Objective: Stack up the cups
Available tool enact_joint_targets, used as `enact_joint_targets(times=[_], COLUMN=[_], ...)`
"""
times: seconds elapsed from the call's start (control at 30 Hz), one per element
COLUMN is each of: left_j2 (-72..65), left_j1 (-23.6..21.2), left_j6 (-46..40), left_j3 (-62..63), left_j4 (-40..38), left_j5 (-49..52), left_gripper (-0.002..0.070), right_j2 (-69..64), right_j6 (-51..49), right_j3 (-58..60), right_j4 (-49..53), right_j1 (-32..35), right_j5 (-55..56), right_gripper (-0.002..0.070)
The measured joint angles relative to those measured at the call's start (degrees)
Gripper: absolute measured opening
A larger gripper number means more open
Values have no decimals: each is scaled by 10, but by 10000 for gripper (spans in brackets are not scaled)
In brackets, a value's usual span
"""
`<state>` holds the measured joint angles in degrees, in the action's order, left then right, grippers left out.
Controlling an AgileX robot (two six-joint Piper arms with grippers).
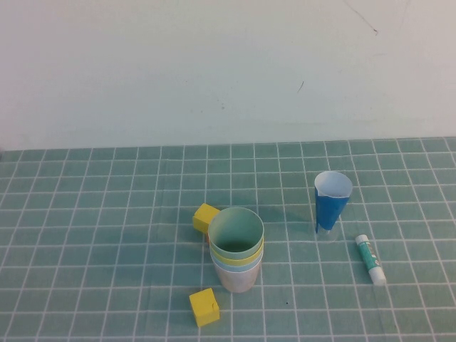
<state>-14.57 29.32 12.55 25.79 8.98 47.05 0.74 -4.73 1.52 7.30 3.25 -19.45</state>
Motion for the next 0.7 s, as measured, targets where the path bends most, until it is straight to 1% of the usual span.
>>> enact_joint_targets(times=[0.13,0.23,0.33,0.4,0.43,0.5,0.63,0.7], left_j2=[0,8,24,47,55,88,144,151], left_j1=[0,-18,-61,-109,-122,-168,-235,-259], left_j6=[0,1,-8,-19,-21,-26,-29,-29], left_j3=[-6,-32,-64,-96,-105,-138,-187,-207], left_j4=[0,-25,-48,-67,-71,-80,-82,-83], left_j5=[-6,-48,-103,-152,-165,-211,-259,-268], left_gripper=[-2,-2,-2,-2,-2,-2,-2,-2], right_j2=[0,0,0,0,0,0,0,0], right_j6=[0,0,0,0,0,0,0,0], right_j3=[0,0,0,0,0,0,0,0], right_j4=[0,0,0,0,0,0,0,1], right_j1=[0,0,0,0,0,0,0,0], right_j5=[0,0,0,0,0,0,0,0], right_gripper=[-3,-3,-3,-3,-3,-3,-3,-3])
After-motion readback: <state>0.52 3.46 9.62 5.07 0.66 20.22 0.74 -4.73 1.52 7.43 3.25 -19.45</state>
